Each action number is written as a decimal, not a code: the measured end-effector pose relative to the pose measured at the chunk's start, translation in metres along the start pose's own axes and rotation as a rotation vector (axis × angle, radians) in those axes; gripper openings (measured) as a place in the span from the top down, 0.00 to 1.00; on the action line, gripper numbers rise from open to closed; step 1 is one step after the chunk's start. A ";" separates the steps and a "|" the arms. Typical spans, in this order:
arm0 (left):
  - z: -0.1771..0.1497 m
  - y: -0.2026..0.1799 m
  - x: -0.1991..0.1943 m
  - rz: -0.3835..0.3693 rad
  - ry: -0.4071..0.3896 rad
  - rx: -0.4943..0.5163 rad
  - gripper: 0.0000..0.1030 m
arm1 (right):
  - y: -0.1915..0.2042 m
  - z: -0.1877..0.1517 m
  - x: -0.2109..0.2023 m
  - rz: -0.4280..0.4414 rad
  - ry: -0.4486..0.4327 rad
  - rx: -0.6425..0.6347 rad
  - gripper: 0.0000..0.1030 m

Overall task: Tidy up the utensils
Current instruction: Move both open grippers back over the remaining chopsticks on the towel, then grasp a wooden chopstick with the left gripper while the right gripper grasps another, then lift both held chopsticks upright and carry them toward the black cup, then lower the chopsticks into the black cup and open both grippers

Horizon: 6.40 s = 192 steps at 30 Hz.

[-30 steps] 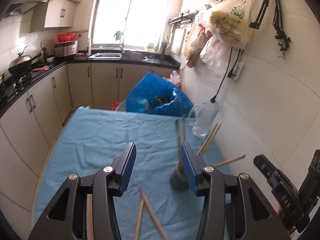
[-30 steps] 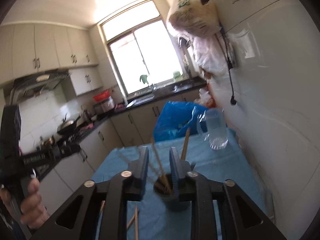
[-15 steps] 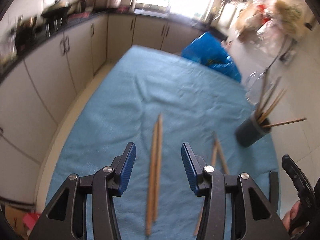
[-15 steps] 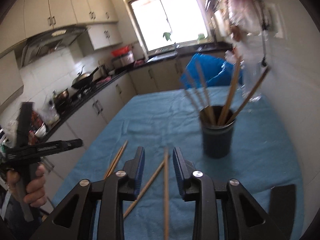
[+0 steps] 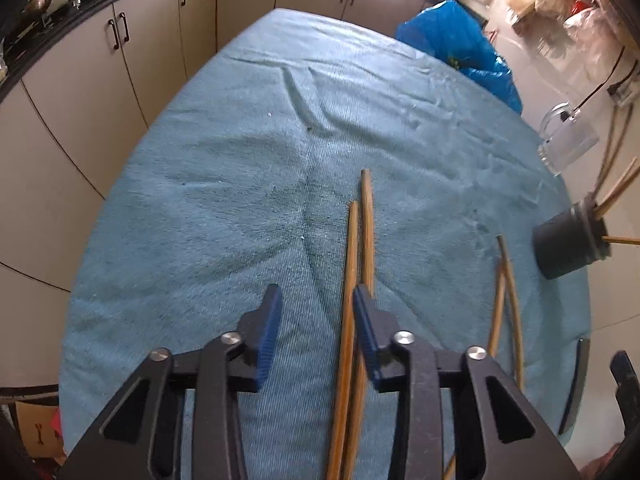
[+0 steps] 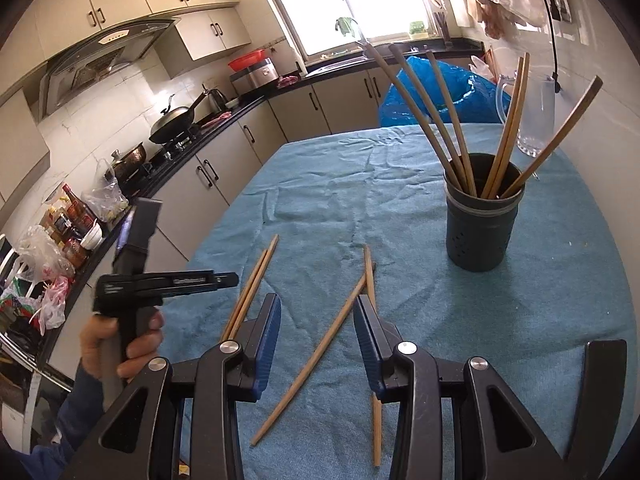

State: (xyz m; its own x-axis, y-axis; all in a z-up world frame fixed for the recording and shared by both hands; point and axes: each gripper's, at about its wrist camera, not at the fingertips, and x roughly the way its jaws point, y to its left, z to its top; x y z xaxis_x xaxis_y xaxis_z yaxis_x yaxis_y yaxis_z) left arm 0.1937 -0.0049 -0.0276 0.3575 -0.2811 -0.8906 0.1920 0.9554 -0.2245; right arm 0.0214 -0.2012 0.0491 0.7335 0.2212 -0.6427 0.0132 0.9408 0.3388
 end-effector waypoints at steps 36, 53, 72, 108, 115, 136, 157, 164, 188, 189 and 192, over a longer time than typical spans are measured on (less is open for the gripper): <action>0.009 0.004 0.016 0.076 -0.099 0.047 0.93 | 0.001 0.001 0.101 -0.003 0.288 0.146 0.65; 0.011 0.001 0.018 0.095 -0.087 0.056 0.93 | -0.006 0.049 0.191 -0.272 0.397 0.023 0.87; -0.001 -0.007 -0.066 0.028 -0.244 0.026 0.94 | 0.043 0.053 0.054 0.034 -0.026 -0.090 0.93; -0.054 -0.065 -0.171 -0.026 -0.434 0.145 0.94 | 0.028 0.015 -0.068 0.006 -0.372 -0.086 0.93; -0.054 -0.071 -0.174 -0.028 -0.442 0.159 0.94 | 0.024 0.016 -0.076 -0.001 -0.395 -0.076 0.93; -0.054 -0.090 -0.178 -0.022 -0.455 0.207 0.94 | 0.008 0.020 -0.094 -0.027 -0.444 -0.026 0.93; -0.062 -0.104 -0.178 -0.010 -0.451 0.253 0.94 | -0.015 0.017 -0.115 -0.034 -0.478 0.032 0.93; -0.062 -0.117 -0.179 -0.007 -0.447 0.274 0.94 | -0.027 0.015 -0.127 -0.038 -0.506 0.056 0.93; -0.053 -0.179 -0.176 -0.007 -0.431 0.382 0.94 | -0.064 0.019 -0.163 -0.063 -0.578 0.107 0.93; -0.051 -0.181 -0.176 -0.010 -0.430 0.385 0.94 | -0.065 0.021 -0.164 -0.065 -0.579 0.106 0.93; -0.046 -0.191 -0.175 -0.030 -0.421 0.393 0.94 | -0.069 0.026 -0.165 -0.069 -0.578 0.112 0.93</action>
State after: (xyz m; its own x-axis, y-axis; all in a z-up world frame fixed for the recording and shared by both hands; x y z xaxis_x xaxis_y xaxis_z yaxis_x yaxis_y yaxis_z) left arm 0.0529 -0.1338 0.1530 0.6640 -0.3961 -0.6342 0.5038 0.8638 -0.0120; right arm -0.0829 -0.3092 0.1496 0.9791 -0.0455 -0.1980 0.1231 0.9080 0.4004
